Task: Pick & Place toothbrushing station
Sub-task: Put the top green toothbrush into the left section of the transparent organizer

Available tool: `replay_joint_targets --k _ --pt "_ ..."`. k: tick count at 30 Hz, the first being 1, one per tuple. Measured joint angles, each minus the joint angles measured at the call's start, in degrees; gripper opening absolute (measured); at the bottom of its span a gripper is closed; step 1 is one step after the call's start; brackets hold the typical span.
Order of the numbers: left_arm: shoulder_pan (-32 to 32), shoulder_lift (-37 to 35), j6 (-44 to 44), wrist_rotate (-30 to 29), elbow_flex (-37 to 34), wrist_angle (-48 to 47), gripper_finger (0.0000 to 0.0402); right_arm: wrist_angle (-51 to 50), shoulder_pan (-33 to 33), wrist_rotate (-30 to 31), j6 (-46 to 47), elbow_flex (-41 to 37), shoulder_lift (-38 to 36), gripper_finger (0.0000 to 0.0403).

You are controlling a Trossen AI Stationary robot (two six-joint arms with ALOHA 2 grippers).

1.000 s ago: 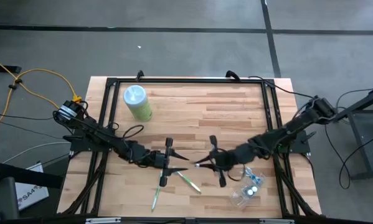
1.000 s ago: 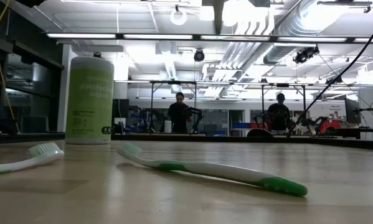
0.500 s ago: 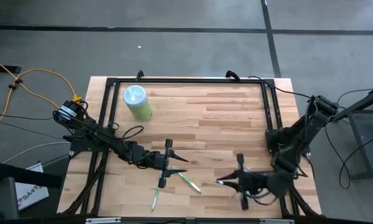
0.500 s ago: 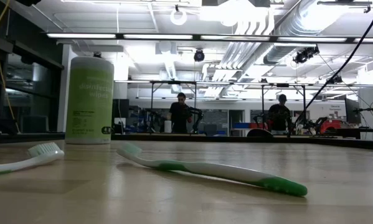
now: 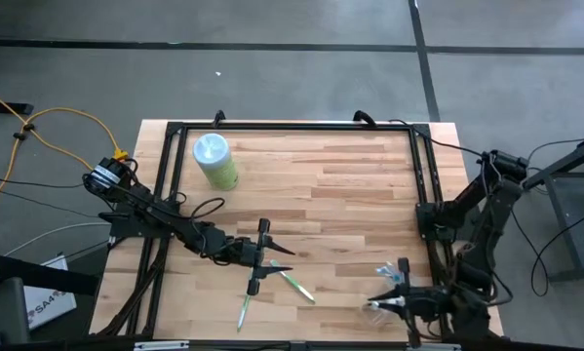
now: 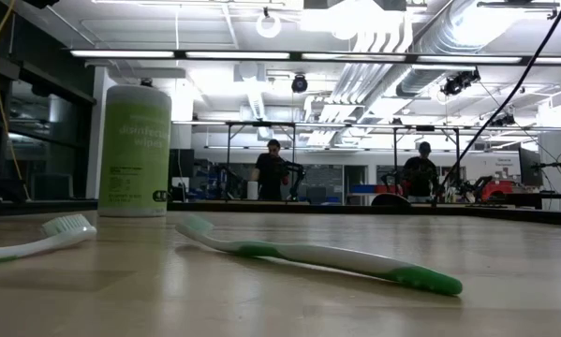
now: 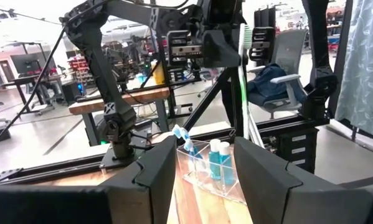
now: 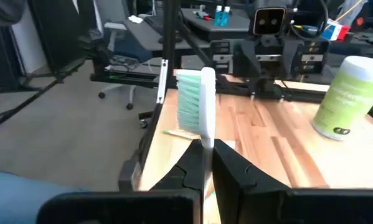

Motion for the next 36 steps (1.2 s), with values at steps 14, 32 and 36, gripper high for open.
replay_joint_targets --k 14,32,36 --pt "0.22 0.02 0.0 0.0 0.0 0.02 0.0158 -10.79 4.59 3.67 15.51 0.0 0.89 0.0006" --pt "0.22 0.02 0.0 0.02 0.0 0.02 0.0158 -17.37 4.12 0.36 32.74 0.0 8.41 0.0006" --pt "0.22 0.02 -0.16 0.02 0.0 0.02 0.0158 -19.59 2.9 -2.34 36.45 0.0 9.77 0.0006"
